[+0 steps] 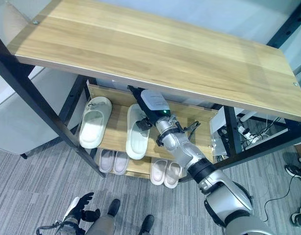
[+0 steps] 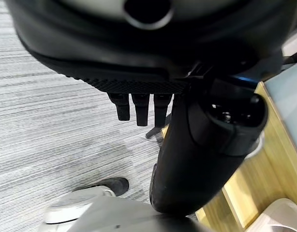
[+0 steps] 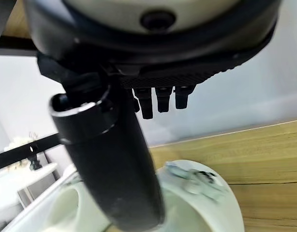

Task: Arrange the slippers neatly on the shoe rack.

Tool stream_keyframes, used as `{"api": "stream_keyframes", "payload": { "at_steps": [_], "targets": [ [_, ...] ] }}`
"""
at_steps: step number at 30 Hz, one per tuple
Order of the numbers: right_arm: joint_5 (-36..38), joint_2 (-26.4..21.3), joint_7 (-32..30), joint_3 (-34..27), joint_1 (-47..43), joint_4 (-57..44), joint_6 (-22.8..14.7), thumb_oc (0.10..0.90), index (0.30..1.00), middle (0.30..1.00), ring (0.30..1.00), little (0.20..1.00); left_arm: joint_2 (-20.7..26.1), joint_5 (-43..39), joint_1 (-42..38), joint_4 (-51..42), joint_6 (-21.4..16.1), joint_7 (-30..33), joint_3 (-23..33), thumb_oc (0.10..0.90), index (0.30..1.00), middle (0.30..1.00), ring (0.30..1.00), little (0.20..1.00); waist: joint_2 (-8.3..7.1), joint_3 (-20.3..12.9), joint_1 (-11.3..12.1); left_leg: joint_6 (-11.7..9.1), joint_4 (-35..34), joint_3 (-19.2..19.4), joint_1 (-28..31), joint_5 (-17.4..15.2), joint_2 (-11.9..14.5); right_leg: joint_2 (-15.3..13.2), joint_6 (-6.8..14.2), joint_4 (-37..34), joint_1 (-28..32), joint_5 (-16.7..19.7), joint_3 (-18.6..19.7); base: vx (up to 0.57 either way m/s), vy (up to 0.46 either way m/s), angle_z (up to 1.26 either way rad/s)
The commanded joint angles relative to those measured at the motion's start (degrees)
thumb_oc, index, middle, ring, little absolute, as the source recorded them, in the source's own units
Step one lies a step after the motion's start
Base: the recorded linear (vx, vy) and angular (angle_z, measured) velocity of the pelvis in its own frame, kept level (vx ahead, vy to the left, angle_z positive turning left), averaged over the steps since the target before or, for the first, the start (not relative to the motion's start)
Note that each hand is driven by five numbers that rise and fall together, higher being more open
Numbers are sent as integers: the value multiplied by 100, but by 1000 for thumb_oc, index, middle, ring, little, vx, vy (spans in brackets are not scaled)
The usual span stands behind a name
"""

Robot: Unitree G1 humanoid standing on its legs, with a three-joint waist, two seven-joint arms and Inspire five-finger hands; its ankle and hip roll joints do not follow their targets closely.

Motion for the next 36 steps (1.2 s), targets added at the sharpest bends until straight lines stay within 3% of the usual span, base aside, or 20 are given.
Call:
{"api": "stream_keyframes", "payload": {
  "at_steps": [1, 10, 21, 29, 36],
  "targets": [
    [-100, -91, -367, -47, -983, 319, -100, 800, 900, 900, 900, 900, -193, -78, -42, 312, -205, 96, -421, 800, 900, 900, 900, 900, -1, -335, 76, 38, -549, 29, 544, -371, 66, -203, 483, 140, 294, -557, -91, 3, 10, 5],
    [-85, -27, -170, 141, -765, 347, -150, 800, 900, 900, 900, 900, -279, -77, -54, 396, -191, 71, -436, 800, 900, 900, 900, 900, 36, -305, -13, 38, -549, 81, 540, -369, 54, -222, 492, 149, 267, -533, -43, -4, 9, 0],
    [-37, -310, -44, -207, 106, -786, -312, 800, 900, 900, 900, 900, -369, -25, 3, 413, -149, 36, -299, 800, 900, 900, 900, 900, 78, -352, -190, 44, -557, 178, 634, -422, 64, -239, 499, 165, 284, -527, 40, -1, 6, -4],
    [1430, -500, 36, -1406, 1645, -2385, -647, 800, 900, 900, 900, 900, -370, -4, 68, 359, -60, -45, -59, 800, 900, 900, 900, 900, 191, -395, -435, 53, -569, 265, 731, -446, 73, -242, 507, 167, 302, -533, 98, 2, 9, -6],
    [2642, -321, 280, -2177, 2954, -2917, -693, 800, 900, 900, 900, 900, -397, -1, 185, 374, 50, -120, 107, 800, 900, 900, 900, 900, 280, -445, -606, 46, -583, 321, 762, -449, 77, -248, 513, 160, 305, -533, 118, 6, 5, -8]
  ]
}}
